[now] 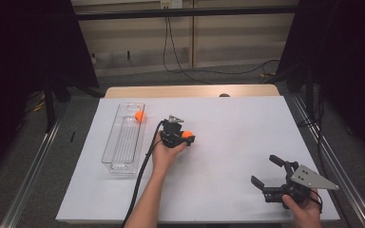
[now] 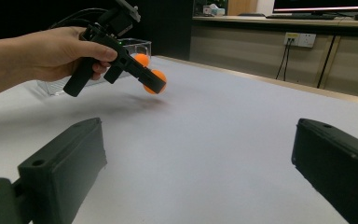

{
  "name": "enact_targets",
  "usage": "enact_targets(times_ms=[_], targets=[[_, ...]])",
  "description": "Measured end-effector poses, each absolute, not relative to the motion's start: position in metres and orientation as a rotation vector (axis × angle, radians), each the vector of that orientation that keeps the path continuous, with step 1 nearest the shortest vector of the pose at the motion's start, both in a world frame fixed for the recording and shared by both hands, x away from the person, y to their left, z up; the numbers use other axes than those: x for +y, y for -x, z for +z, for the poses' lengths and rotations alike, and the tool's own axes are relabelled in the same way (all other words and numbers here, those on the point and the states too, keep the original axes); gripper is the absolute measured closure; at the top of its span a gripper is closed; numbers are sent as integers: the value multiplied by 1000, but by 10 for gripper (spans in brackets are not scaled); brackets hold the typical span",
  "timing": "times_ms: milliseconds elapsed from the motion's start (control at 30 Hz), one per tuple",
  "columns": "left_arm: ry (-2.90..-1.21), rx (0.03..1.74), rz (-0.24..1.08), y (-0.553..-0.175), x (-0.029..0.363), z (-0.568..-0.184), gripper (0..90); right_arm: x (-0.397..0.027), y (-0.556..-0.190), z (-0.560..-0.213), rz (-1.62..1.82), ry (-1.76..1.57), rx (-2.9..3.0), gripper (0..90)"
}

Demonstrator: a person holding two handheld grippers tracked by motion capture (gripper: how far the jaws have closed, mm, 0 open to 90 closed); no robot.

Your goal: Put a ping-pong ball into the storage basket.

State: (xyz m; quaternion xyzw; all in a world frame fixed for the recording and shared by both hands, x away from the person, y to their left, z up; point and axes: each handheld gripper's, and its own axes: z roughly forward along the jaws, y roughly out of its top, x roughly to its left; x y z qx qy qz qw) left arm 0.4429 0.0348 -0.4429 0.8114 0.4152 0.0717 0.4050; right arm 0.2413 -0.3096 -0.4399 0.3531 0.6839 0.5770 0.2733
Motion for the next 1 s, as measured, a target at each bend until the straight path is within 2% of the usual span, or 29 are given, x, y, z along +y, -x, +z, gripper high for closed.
enact_targets(times_ms=[1000], targets=[[-2066, 1056, 183, -436, 47, -437, 510, -309, -241, -440, 1552, -950, 1841, 24]])
